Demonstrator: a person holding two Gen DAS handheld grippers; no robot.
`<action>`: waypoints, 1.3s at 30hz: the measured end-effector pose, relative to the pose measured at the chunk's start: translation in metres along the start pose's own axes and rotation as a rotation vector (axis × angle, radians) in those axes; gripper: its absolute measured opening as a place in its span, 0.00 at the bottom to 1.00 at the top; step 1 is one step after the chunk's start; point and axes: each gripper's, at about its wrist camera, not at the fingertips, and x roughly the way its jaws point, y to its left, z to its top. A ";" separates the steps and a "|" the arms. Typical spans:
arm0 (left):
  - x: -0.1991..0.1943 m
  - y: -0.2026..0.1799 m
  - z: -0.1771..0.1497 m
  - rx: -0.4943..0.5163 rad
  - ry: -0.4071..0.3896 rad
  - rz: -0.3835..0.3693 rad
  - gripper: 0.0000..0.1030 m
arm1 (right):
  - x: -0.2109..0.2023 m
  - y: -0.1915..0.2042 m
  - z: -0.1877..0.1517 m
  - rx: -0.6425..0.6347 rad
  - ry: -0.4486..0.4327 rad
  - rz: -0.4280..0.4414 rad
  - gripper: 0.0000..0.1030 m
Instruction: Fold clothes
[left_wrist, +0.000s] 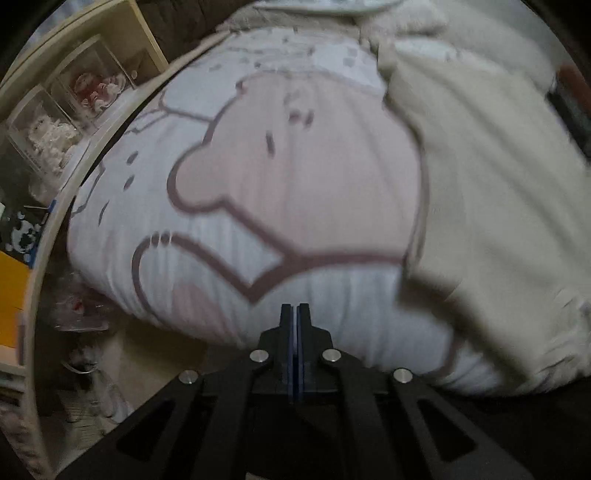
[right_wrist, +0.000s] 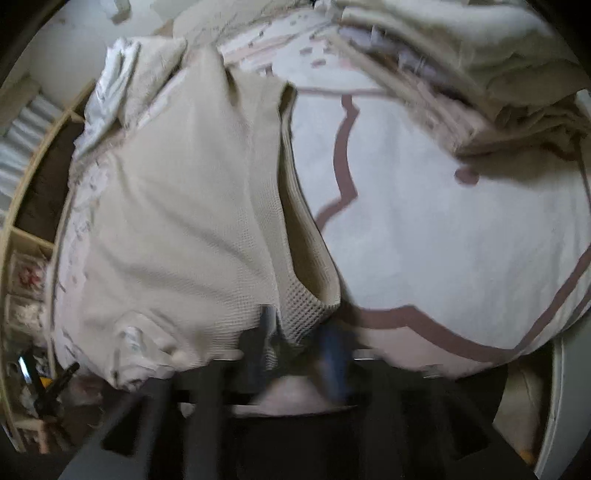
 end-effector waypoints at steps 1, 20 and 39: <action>-0.002 -0.004 0.009 -0.003 -0.005 -0.034 0.07 | -0.010 0.001 0.005 0.005 -0.045 0.006 0.73; 0.039 -0.104 0.054 0.397 0.062 -0.015 0.57 | 0.002 0.066 0.089 -0.238 -0.116 0.027 0.33; 0.155 -0.247 0.355 0.382 -0.100 -0.140 0.57 | 0.257 0.253 0.252 -0.578 0.108 -0.208 0.33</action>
